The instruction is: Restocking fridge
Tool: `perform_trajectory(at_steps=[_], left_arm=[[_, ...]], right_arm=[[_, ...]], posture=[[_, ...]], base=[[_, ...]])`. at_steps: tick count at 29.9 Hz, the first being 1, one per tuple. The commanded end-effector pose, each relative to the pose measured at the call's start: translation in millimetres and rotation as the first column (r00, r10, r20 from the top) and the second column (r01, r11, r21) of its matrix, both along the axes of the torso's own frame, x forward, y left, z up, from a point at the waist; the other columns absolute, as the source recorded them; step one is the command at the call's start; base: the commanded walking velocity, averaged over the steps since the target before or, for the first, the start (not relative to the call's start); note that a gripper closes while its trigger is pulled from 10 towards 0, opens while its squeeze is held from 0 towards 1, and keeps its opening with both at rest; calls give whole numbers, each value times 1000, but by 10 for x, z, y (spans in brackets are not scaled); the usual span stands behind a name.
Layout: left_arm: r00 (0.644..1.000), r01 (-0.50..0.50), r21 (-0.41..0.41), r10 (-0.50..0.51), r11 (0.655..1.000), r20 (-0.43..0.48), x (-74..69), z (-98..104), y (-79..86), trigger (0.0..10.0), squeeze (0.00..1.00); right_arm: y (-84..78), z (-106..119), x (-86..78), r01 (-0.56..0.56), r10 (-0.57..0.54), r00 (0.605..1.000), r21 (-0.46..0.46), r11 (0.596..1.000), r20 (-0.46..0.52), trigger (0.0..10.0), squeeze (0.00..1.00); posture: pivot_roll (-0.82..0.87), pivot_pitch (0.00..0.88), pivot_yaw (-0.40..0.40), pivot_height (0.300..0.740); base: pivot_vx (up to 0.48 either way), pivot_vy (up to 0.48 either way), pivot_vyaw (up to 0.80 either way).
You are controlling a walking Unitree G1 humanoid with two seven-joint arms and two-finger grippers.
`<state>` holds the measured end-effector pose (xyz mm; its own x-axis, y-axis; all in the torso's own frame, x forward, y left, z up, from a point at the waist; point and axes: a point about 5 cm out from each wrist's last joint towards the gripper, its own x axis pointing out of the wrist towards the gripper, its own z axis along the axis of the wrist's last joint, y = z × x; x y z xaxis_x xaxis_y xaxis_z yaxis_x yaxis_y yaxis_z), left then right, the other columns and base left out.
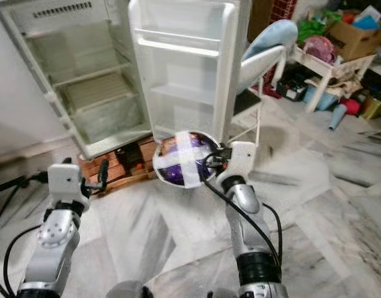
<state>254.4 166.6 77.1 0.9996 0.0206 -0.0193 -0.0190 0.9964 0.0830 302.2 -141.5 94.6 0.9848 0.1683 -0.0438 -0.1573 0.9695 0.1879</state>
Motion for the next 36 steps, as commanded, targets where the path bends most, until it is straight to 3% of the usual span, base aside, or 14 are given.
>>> perform_trajectory(at_steps=[1, 12, 36], left_arm=[[1000, 19, 1, -19, 1000, 12, 13, 35, -40, 10000, 0], [999, 9, 28, -9, 1000, 32, 30, 67, -31, 10000, 0], [999, 30, 42, -31, 999, 36, 54, 70, -75, 10000, 0]], right_arm=[[-83, 37, 3, 33, -33, 999, 5, 999, 17, 10000, 0], [-74, 30, 10, 40, -41, 999, 9, 999, 16, 10000, 0], [-64, 101, 81, 35, -36, 998, 3, 999, 51, 10000, 0]], posture=[[86, 41, 23, 740], [86, 41, 28, 740], [90, 37, 22, 740]], base=[[0, 461, 0], [26, 445, 0], [479, 0, 0]])
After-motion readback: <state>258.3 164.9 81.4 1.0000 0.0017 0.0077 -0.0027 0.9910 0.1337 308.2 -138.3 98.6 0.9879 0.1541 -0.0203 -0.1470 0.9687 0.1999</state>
